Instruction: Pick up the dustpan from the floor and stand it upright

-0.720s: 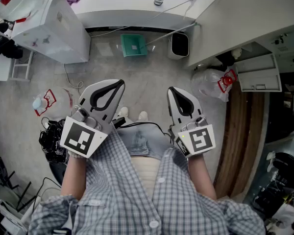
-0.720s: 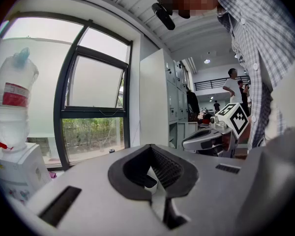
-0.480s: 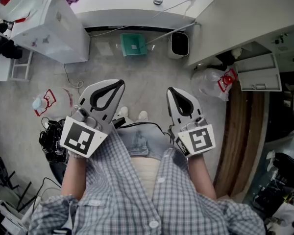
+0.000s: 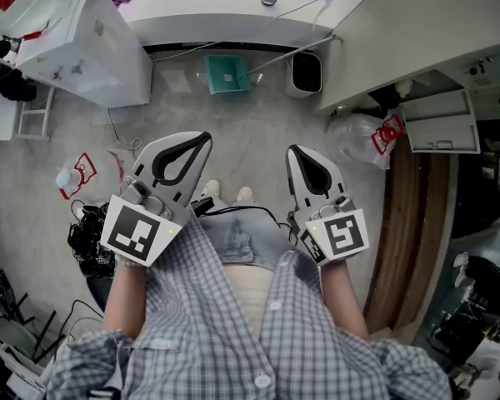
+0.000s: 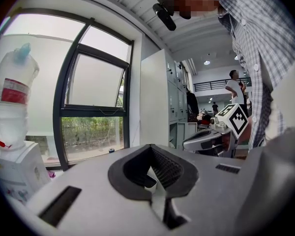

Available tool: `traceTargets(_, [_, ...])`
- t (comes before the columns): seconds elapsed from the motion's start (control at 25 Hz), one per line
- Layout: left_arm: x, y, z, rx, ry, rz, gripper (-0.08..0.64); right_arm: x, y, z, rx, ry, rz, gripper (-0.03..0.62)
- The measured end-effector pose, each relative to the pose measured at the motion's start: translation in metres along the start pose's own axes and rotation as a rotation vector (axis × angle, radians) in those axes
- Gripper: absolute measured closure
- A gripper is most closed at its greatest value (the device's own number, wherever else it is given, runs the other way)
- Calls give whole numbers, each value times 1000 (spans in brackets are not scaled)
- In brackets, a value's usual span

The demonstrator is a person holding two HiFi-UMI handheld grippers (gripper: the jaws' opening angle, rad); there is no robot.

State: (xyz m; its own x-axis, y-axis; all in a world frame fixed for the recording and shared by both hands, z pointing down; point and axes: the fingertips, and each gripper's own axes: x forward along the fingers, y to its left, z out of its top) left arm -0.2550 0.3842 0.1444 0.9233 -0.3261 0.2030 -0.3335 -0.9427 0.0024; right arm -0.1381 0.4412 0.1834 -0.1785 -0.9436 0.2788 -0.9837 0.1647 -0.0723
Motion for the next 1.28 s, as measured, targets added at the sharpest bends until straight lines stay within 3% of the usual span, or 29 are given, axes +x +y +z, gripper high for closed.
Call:
traceTargets(0.68, [-20,41,3,28,-45,-57,554,21,28,5,7,-7,-100,586])
traceTargets(0.88, [-24,48,4,-1,-72,-78,554,15,33,1,12,-5,-147,586])
traceTargets(1.28, [-11,51,3,-1,-63,-96,554,13,16,-1,27,6,-190,586])
